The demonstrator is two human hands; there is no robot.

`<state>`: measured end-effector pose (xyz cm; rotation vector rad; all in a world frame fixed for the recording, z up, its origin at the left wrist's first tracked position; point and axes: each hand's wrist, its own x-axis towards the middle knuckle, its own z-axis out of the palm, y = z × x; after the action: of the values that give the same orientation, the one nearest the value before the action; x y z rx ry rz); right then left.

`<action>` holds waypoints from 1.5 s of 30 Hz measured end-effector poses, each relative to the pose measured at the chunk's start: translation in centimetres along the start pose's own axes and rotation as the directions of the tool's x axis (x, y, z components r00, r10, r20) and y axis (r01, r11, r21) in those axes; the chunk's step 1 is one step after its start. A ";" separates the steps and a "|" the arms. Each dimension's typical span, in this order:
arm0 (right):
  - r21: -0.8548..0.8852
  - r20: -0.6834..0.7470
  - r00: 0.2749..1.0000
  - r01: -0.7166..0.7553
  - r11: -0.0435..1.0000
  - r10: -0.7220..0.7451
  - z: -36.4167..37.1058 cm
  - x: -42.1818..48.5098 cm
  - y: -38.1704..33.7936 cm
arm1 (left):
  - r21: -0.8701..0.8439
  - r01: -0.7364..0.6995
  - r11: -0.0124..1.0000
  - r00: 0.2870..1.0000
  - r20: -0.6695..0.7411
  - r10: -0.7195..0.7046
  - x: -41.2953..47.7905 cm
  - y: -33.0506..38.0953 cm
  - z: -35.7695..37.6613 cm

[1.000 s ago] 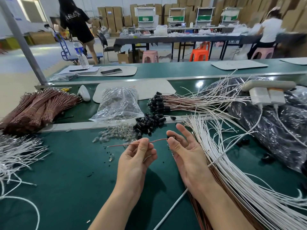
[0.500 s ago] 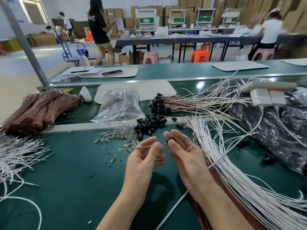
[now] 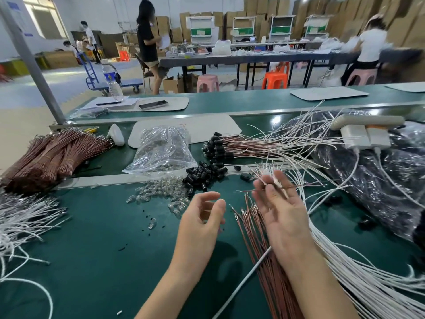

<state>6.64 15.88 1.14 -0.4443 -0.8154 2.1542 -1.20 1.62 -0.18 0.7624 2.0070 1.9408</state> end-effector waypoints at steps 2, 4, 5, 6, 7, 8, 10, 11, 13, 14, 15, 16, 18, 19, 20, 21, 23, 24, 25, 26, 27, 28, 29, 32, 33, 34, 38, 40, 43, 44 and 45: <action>0.020 -0.119 0.989 0.095 0.995 -0.092 -0.9 0.5 -1.2 | 0.280 -0.084 0.956 0.992 0.112 0.054 1.5 0.7 1.5; -0.007 -0.176 0.971 0.161 0.987 -0.160 -1.5 0.6 -1.9 | 0.466 -0.152 0.872 0.974 0.218 0.053 3.5 1.5 4.0; -0.011 -0.194 0.966 0.175 0.985 -0.174 -1.8 0.6 -2.1 | 0.530 -0.170 0.831 0.968 0.247 0.041 4.5 1.8 5.4; -0.005 -0.207 0.962 0.181 0.983 -0.178 -2.0 0.6 -2.3 | 0.585 -0.173 0.792 0.965 0.262 0.018 5.6 2.1 6.7; 0.006 -0.218 0.960 0.184 0.983 -0.178 -2.2 0.6 -2.4 | 0.632 -0.163 0.757 0.964 0.266 -0.015 6.7 2.3 7.9; 0.016 -0.226 0.958 0.184 0.983 -0.175 -2.3 0.6 -2.6 | 0.673 -0.148 0.725 0.963 0.267 -0.050 7.5 2.4 8.9; 0.029 -0.239 0.956 0.182 0.983 -0.170 -2.6 0.7 -2.7 | 0.737 -0.117 0.666 0.958 0.260 -0.120 8.6 2.3 10.5; 0.034 -0.247 0.954 0.183 0.982 -0.170 -2.6 0.8 -2.8 | 0.762 -0.099 0.640 0.956 0.251 -0.150 8.9 2.1 11.1; 0.052 -0.265 0.949 0.187 0.981 -0.167 -2.7 0.9 -2.8 | 0.796 -0.073 0.601 0.956 0.227 -0.184 9.3 1.8 11.8; 0.060 -0.273 0.948 0.189 0.980 -0.166 -2.6 1.0 -2.8 | 0.807 -0.066 0.587 0.959 0.213 -0.185 9.5 1.6 12.1; 0.066 -0.279 0.946 0.191 0.979 -0.165 -2.6 1.0 -2.8 | 0.815 -0.060 0.577 0.963 0.199 -0.181 9.6 1.5 12.3; 0.074 -0.285 0.944 0.192 0.979 -0.164 -2.6 1.1 -2.8 | 0.816 -0.051 0.576 0.967 0.185 -0.177 9.8 1.4 12.5; 0.087 -0.292 0.943 0.192 0.977 -0.160 -2.6 1.2 -2.9 | 0.807 -0.025 0.590 0.968 0.168 -0.189 10.0 1.4 12.7; 0.093 -0.290 0.944 0.189 0.978 -0.155 -2.7 1.2 -3.0 | 0.802 -0.012 0.597 0.965 0.166 -0.203 10.1 1.4 12.8; 0.100 -0.287 0.946 0.185 0.978 -0.150 -2.7 1.2 -3.0 | 0.793 -0.002 0.609 0.962 0.168 -0.216 10.1 1.3 12.7; 0.109 -0.286 0.947 0.181 0.977 -0.144 -2.7 1.2 -3.0 | 0.776 0.009 0.630 0.958 0.175 -0.229 10.2 1.2 12.7; 0.132 -0.290 0.948 0.175 0.976 -0.131 -2.7 1.2 -3.0 | 0.691 0.027 0.723 0.955 0.196 -0.223 10.4 1.1 12.4; 0.149 -0.293 0.948 0.172 0.974 -0.123 -2.7 1.2 -3.1 | 0.619 0.028 0.785 0.958 0.206 -0.197 10.5 1.3 12.2; 0.174 -0.291 0.950 0.167 0.971 -0.111 -2.7 1.2 -3.2 | 0.531 0.038 0.846 0.963 0.205 -0.172 10.5 1.6 11.9; 0.205 -0.278 0.956 0.156 0.966 -0.096 -2.7 1.2 -3.3 | 0.416 0.066 0.907 0.970 0.188 -0.157 10.5 2.3 11.6; 0.236 -0.244 0.967 0.133 0.963 -0.073 -2.7 1.2 -3.5 | 0.270 0.103 0.957 0.976 0.159 -0.150 10.5 3.1 11.1; 0.257 -0.183 0.982 0.089 0.962 -0.042 -2.7 1.0 -3.8 | 0.107 0.126 0.986 0.984 0.115 -0.139 10.5 4.2 10.6; 0.259 -0.097 0.995 0.026 0.966 -0.001 -2.7 0.8 -3.9 | -0.050 0.112 0.992 0.993 0.053 -0.109 10.7 5.4 9.9; 0.172 0.208 0.966 -0.191 0.966 0.154 -2.0 -0.2 -3.7 | -0.385 -0.034 0.922 0.983 -0.178 -0.038 11.3 9.7 6.5; 0.129 0.288 0.938 -0.239 0.962 0.194 -1.6 -0.5 -3.3 | -0.501 -0.056 0.864 0.974 -0.217 -0.063 11.3 10.8 5.1; 0.084 0.345 0.911 -0.268 0.960 0.224 -1.2 -0.8 -2.9 | -0.631 -0.056 0.773 0.969 -0.220 -0.109 11.1 11.5 3.7; 0.007 0.408 0.877 -0.280 0.960 0.253 0.0 -1.4 -1.4 | -0.846 0.056 0.530 0.955 -0.110 -0.276 7.8 10.1 -1.1; 0.019 0.398 0.887 -0.263 0.965 0.234 0.1 -1.2 -1.1 | -0.810 0.118 0.574 0.922 -0.126 -0.366 5.9 7.7 -2.8; 0.032 0.358 0.903 -0.266 0.964 0.237 0.1 -0.9 -0.8 | -0.764 0.163 0.624 0.854 -0.207 -0.477 3.8 4.0 -4.8; 0.024 0.345 0.906 -0.269 0.963 0.245 0.0 -0.9 -0.6 | -0.761 0.164 0.628 0.838 -0.229 -0.496 3.3 3.0 -5.5; 0.010 0.334 0.908 -0.272 0.962 0.253 0.1 -1.0 -0.3 | -0.767 0.154 0.622 0.830 -0.241 -0.503 3.0 2.3 -6.1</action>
<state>7.42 15.27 1.46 -0.1699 -0.9160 2.5410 -6.36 -2.04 3.14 -0.2759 1.1756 2.4990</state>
